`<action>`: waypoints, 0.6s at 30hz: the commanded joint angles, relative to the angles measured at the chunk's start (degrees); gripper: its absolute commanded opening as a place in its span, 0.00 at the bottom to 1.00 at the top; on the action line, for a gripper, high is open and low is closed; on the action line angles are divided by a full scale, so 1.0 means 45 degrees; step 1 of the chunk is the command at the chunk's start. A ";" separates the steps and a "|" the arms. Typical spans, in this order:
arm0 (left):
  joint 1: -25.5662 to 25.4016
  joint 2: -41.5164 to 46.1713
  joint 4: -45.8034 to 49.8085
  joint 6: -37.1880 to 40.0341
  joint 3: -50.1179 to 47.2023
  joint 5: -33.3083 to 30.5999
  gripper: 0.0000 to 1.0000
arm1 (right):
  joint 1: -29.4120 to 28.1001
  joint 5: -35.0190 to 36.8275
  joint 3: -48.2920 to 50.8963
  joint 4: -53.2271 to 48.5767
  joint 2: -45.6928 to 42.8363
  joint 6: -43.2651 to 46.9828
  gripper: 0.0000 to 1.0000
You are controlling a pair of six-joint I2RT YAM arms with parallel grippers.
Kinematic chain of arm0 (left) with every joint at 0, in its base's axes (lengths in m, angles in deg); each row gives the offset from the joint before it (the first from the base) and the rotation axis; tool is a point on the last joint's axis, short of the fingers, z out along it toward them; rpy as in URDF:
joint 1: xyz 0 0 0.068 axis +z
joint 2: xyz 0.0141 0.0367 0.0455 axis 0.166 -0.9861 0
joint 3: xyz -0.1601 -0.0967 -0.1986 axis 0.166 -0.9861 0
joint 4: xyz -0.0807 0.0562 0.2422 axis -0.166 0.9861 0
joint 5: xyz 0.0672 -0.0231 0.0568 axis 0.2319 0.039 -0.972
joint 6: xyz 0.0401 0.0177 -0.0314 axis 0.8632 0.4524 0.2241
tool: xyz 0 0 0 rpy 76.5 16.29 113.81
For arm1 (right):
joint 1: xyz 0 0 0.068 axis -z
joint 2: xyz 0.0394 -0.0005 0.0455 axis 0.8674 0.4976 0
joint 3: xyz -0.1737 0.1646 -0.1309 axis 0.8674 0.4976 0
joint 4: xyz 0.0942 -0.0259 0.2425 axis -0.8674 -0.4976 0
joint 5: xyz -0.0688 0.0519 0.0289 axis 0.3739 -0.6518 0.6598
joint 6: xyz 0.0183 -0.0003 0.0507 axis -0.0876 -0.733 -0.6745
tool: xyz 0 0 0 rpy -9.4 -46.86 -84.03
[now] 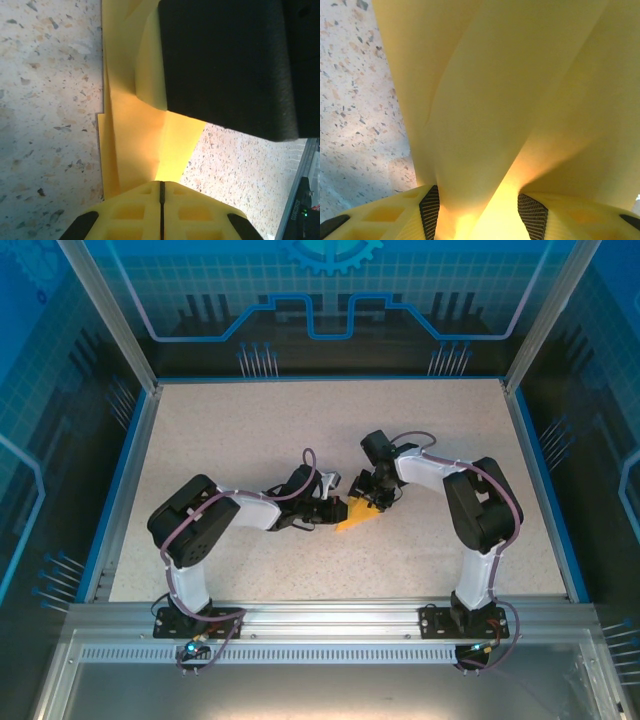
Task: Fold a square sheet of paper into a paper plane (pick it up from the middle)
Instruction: Fourth fold the wing at the center of the table.
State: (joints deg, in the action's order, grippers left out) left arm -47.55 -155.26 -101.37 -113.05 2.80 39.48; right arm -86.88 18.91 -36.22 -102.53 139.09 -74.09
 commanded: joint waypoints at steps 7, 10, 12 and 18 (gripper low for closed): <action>-0.0058 -0.0440 0.0644 0.0385 0.0349 -0.0220 0.09 | -0.0152 0.1588 0.1031 -0.0572 0.1927 -0.0078 0.53; -0.0054 -0.0459 0.0680 0.0384 0.0347 -0.0279 0.08 | -0.0152 0.1588 0.1051 -0.0574 0.1963 -0.0083 0.53; -0.0057 -0.0482 0.0714 0.0390 0.0360 -0.0323 0.07 | -0.0175 0.1582 0.1064 -0.0572 0.2000 -0.0090 0.52; -0.0054 -0.0654 0.0860 0.0301 0.0427 -0.0343 0.07 | -0.0195 0.1627 0.0971 -0.0628 0.2118 -0.0083 0.52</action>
State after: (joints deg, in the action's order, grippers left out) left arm -47.55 -156.90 -99.90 -113.01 3.87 39.04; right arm -86.92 19.12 -36.46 -102.99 139.42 -74.13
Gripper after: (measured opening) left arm 0.070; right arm 0.522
